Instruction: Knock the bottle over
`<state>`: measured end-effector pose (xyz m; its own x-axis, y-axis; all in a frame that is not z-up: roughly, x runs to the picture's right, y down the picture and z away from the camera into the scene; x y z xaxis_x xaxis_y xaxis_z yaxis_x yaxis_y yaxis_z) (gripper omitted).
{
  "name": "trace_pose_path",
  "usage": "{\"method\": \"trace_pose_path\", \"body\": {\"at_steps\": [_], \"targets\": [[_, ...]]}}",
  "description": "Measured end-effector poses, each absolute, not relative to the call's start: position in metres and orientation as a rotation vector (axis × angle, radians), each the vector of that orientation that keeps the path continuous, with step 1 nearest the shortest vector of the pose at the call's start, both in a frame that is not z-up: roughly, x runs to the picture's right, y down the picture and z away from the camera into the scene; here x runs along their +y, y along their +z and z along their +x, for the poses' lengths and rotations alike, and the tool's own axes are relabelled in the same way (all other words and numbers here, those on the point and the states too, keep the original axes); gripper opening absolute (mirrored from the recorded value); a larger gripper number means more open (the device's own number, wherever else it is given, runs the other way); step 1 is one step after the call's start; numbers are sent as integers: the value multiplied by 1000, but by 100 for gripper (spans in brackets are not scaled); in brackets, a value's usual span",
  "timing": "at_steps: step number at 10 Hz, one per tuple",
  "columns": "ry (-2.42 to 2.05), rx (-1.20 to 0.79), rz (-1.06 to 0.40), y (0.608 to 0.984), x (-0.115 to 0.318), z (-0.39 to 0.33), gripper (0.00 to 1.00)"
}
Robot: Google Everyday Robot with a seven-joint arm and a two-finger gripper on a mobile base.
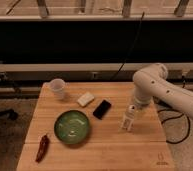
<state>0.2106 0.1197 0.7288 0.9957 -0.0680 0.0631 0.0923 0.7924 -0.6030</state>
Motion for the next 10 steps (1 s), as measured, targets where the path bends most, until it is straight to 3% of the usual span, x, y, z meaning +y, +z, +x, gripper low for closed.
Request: {"method": "trace_pose_path", "body": {"at_steps": [1, 5, 7, 10], "targets": [[-94, -47, -652, 729, 119, 200, 64], [-110, -60, -659, 727, 119, 194, 28], [-122, -66, -662, 728, 119, 193, 24], [-148, -78, -662, 726, 119, 180, 2]]}}
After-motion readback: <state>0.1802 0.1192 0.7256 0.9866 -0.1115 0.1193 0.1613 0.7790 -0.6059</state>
